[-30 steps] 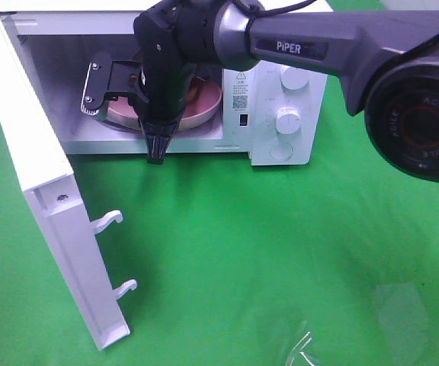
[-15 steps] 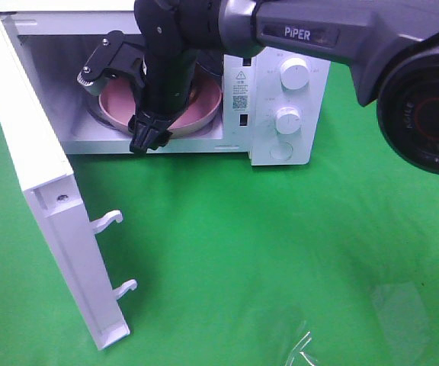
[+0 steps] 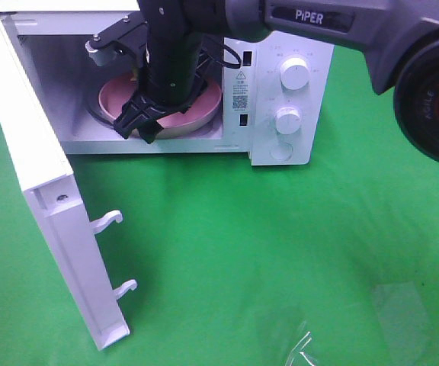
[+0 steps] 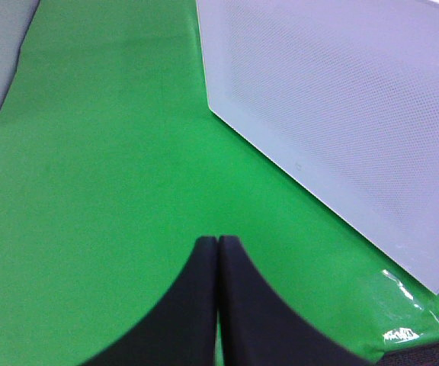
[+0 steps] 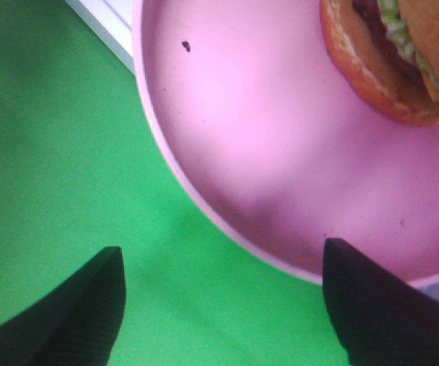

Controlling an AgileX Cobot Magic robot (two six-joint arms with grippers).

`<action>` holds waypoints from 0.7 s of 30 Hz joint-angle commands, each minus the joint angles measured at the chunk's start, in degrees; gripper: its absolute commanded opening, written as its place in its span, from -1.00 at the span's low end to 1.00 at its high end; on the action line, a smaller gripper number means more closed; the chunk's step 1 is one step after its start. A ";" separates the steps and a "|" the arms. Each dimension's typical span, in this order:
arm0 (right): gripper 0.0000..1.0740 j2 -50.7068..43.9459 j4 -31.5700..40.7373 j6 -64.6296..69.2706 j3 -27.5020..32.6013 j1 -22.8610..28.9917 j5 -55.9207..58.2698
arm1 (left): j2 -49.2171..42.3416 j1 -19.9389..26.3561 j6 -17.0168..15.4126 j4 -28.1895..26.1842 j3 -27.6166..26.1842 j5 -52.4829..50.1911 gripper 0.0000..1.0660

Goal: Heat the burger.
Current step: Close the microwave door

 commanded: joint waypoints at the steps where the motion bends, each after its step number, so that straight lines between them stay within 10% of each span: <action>1: 0.35 -1.43 2.18 2.01 -0.29 -0.11 2.35 | -1.15 0.11 -0.23 -0.17 0.11 -0.80 -1.00; 21: 0.34 -5.44 8.31 7.39 -0.23 -0.11 21.14 | -1.15 0.11 -0.23 -0.17 0.11 -0.80 -1.00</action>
